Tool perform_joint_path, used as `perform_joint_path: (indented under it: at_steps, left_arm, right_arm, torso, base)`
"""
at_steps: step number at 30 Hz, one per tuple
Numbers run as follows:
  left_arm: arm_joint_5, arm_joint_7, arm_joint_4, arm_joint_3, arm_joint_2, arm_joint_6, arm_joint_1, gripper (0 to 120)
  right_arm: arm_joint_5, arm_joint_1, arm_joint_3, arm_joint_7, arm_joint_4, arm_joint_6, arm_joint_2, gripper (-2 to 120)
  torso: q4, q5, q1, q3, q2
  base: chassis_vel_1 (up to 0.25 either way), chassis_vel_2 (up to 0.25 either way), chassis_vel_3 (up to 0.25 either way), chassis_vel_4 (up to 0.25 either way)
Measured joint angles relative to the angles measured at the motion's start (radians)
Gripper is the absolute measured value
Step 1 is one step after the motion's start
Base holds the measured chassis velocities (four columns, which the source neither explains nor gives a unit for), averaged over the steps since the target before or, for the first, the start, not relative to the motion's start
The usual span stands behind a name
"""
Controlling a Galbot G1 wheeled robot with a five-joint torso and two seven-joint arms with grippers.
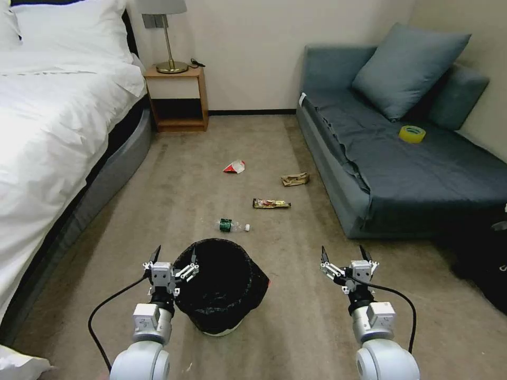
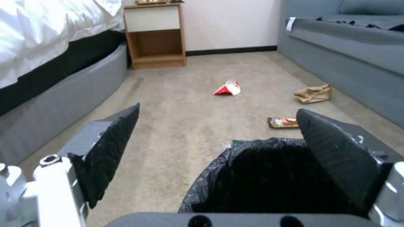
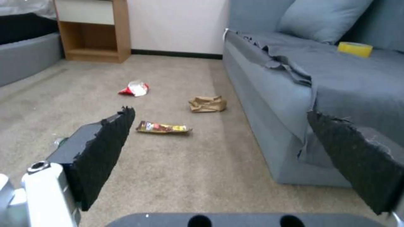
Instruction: Pick up the trash bin, then pick up the garbage on the floor and place it into the trash bin.
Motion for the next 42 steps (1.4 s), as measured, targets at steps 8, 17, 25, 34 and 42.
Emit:
perform_joint_path:
  at_steps: [8, 17, 25, 34, 42]
  left_arm:
    - [0.0, 0.0, 0.0, 0.0, 0.0, 0.0, 0.0, 100]
    - [0.0, 0.0, 0.0, 0.0, 0.0, 0.0, 0.0, 100]
    - [0.0, 0.0, 0.0, 0.0, 0.0, 0.0, 0.0, 100]
    - [0.0, 0.0, 0.0, 0.0, 0.0, 0.0, 0.0, 100]
    - [0.0, 0.0, 0.0, 0.0, 0.0, 0.0, 0.0, 100]
  right_arm:
    - [0.0, 0.0, 0.0, 0.0, 0.0, 0.0, 0.0, 100]
    - [0.0, 0.0, 0.0, 0.0, 0.0, 0.0, 0.0, 100]
    - [0.0, 0.0, 0.0, 0.0, 0.0, 0.0, 0.0, 100]
    - [0.0, 0.0, 0.0, 0.0, 0.0, 0.0, 0.0, 100]
    - [0.0, 0.0, 0.0, 0.0, 0.0, 0.0, 0.0, 100]
  torso:
    - [0.0, 0.0, 0.0, 0.0, 0.0]
    - [0.0, 0.0, 0.0, 0.0, 0.0]
    - [0.0, 0.0, 0.0, 0.0, 0.0]
    - [0.0, 0.0, 0.0, 0.0, 0.0]
    - [0.0, 0.0, 0.0, 0.0, 0.0]
  base:
    - [0.0, 0.0, 0.0, 0.0]
    - [0.0, 0.0, 0.0, 0.0]
    - [0.0, 0.0, 0.0, 0.0]
    - [0.0, 0.0, 0.0, 0.0]
    - [0.0, 0.0, 0.0, 0.0]
